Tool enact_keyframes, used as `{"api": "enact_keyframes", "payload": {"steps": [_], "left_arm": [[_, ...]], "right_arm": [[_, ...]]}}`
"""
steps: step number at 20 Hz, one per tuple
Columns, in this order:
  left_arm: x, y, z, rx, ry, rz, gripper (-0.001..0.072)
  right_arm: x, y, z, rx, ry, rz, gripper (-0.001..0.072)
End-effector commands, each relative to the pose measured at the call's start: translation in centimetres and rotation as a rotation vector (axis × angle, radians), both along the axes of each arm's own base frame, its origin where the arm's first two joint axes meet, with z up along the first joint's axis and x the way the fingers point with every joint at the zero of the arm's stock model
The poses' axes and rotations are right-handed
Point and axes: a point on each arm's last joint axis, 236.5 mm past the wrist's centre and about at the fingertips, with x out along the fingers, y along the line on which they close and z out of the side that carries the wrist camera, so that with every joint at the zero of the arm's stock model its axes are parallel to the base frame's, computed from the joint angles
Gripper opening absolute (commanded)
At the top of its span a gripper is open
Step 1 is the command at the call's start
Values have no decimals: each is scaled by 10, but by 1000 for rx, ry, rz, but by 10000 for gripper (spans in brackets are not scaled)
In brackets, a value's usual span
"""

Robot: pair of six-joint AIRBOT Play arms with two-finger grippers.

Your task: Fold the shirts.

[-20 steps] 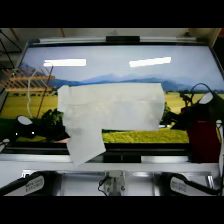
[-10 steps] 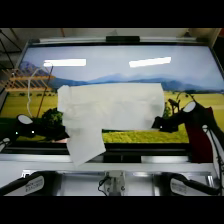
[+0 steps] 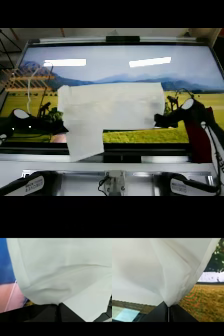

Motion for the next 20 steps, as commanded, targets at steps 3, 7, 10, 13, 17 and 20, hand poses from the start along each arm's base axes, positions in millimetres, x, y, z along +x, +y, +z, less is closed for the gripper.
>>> {"api": "enact_keyframes", "payload": {"steps": [3, 7, 10, 13, 17, 20], "left_arm": [[79, 11, 90, 35, -269, -54, 23], [145, 25, 110, 56, -350, 26, 24], [189, 31, 86, 31, -288, 98, 24], [234, 21, 82, -67, -293, 145, 23], [281, 17, 71, -105, -322, 186, 23], [286, 11, 32, -120, -230, 244, 58]], "right_arm": [[76, -5, 73, -14, -236, 26, 54], [158, -19, 108, -43, -459, -85, 53], [202, -16, 88, -41, -480, -77, 54], [249, -1, 76, -50, -533, -48, 53], [280, -5, 52, -91, -536, -59, 54], [273, -4, 24, -79, -467, -69, 148]]}}
